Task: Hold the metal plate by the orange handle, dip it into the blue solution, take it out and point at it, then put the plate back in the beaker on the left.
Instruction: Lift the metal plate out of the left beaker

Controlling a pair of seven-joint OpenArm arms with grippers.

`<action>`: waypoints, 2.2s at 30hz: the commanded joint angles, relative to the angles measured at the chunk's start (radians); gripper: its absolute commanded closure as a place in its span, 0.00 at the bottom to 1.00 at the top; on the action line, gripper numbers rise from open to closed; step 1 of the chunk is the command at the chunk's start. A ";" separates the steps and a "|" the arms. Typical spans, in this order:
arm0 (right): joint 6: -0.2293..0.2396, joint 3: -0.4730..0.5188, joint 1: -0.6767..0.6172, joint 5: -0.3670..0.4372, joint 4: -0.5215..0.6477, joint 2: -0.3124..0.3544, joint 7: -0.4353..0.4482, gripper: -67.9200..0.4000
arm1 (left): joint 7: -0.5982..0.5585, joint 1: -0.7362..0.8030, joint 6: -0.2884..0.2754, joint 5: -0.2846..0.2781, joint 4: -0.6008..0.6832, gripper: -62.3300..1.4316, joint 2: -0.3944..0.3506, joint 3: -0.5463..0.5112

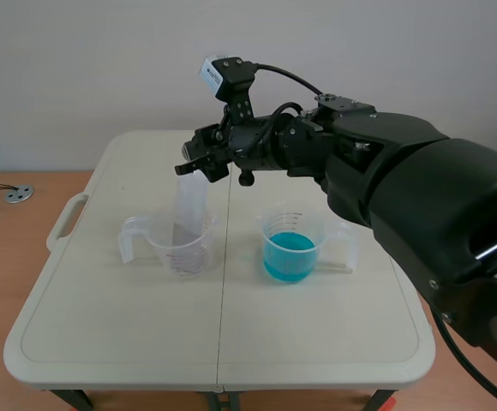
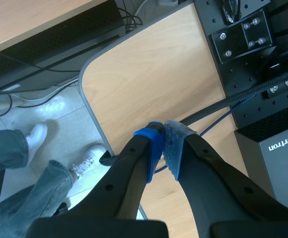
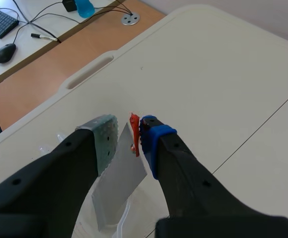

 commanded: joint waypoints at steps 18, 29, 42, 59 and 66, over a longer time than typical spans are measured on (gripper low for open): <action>0.073 0.001 0.028 0.012 0.022 -0.017 0.036 0.98 | -0.007 0.008 -0.003 -0.006 0.010 0.95 0.007 0.005; 0.225 0.001 0.026 0.019 0.023 -0.017 0.091 0.98 | -0.007 0.008 -0.003 -0.006 0.010 0.95 0.007 0.005; 0.225 0.002 0.019 0.018 0.041 -0.013 0.103 0.98 | -0.007 0.008 -0.003 -0.006 0.010 0.95 0.007 0.005; 0.225 0.056 -0.155 0.011 0.434 0.085 0.041 0.97 | -0.015 0.008 -0.002 -0.006 0.010 0.95 0.007 0.005; 0.225 0.097 -0.211 0.010 0.616 0.110 -0.023 0.97 | -0.015 0.008 -0.002 -0.006 0.010 0.95 0.007 0.005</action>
